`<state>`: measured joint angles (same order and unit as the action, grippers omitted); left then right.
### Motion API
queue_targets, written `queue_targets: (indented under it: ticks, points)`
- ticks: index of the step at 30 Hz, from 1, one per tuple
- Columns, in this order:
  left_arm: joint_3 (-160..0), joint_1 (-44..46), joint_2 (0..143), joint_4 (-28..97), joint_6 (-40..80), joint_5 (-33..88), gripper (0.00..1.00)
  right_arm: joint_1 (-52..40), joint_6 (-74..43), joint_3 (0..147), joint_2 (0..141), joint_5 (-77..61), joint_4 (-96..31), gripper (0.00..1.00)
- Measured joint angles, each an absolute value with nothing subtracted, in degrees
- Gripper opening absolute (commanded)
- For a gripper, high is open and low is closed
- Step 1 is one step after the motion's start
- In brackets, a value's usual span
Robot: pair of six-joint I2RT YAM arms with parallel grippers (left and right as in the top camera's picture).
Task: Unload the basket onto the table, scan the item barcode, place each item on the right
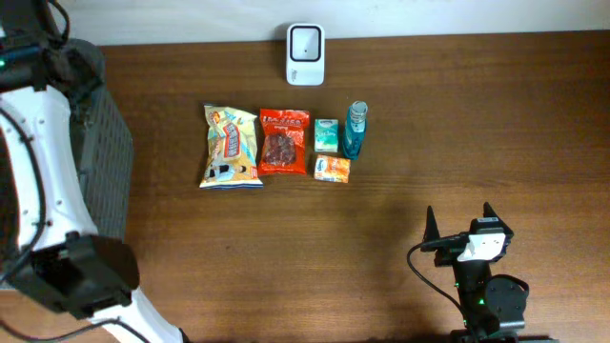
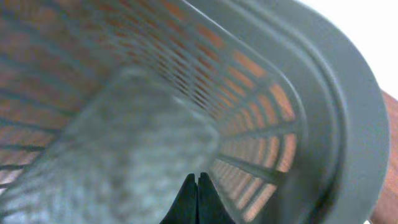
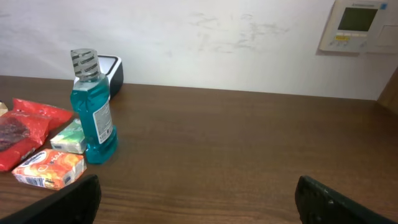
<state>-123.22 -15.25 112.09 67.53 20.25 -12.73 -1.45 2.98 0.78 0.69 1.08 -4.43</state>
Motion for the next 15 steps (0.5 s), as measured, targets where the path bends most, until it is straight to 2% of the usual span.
queue_targets:
  ticks: [5,11,12,14,15]
  points:
    - [-123.22,-15.66,113.25,66.37,16.97,-4.93,0.0,-1.45,2.98,0.78,0.69,1.08,-4.43,0.98]
    - [-123.22,-15.68,113.14,66.76,14.37,-1.17,0.01,-1.45,2.98,0.78,0.69,1.08,-4.43,0.98]
    - [-123.22,-15.68,113.01,66.78,14.26,-0.69,0.04,-1.45,2.98,0.78,0.69,1.08,-4.43,0.98]
    - [-123.22,-15.66,112.18,66.67,14.09,-0.6,0.21,-1.45,2.98,0.78,0.69,1.08,-4.43,0.98]
    - [-123.22,-15.51,111.04,66.63,13.82,-0.93,0.36,-1.45,2.98,0.78,0.69,1.08,-4.43,0.98]
